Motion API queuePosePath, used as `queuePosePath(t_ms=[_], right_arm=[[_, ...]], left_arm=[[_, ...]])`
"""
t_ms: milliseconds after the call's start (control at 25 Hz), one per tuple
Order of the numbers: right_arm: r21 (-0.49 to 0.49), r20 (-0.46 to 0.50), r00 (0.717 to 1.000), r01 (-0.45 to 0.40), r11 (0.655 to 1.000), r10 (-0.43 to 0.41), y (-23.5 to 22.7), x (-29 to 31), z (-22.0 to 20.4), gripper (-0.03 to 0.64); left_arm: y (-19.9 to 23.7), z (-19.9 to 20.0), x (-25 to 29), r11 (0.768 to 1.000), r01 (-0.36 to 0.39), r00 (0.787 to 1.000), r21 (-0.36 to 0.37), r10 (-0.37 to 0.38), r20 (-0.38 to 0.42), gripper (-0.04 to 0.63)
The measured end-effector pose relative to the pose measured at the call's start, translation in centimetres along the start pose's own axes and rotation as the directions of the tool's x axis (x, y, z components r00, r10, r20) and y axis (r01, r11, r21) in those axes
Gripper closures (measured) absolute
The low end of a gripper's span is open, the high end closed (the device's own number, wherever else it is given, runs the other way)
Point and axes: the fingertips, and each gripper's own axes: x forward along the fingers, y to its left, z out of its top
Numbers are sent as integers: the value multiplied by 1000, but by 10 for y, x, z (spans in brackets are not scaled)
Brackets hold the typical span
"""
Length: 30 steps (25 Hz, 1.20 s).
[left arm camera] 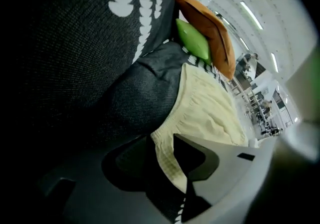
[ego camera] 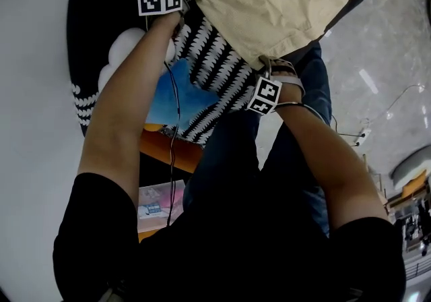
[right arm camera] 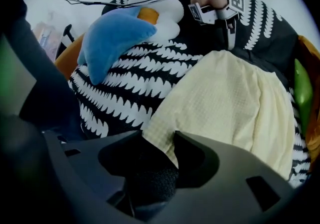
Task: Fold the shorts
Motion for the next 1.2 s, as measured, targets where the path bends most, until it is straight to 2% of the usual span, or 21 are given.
queuePosePath(t_ms=[160,280,440,560,720,920,1200], right_arm=[[-26,17,1000,6,1000,-5,-6,5,-4,456],[-23,32,999,11,1000,-10,-10,5,-3,521],[-19,56,998,-3,1000,4,-10,2,0,599],[27,84,995,-50,998,48,-8,-13,1,603],[175,142,988,-85,981,60,-25,-47,-5,604],[333,179,984,-57,941,-4,-73,-88,-33,604],[426,190,977,7,905,-97,-145,-128,-69,604]], left_arm=[[11,-5,21,998,-25,999,-57,23,-35,434],[14,-10,29,998,-53,997,-28,51,-65,453],[14,-3,23,997,-76,995,5,77,-67,538],[8,4,12,995,-91,993,35,93,-68,549],[3,15,-4,993,-110,990,47,114,-86,551],[-13,45,-11,988,-120,986,99,130,-105,551],[-44,92,-4,984,-129,983,122,143,-115,551]])
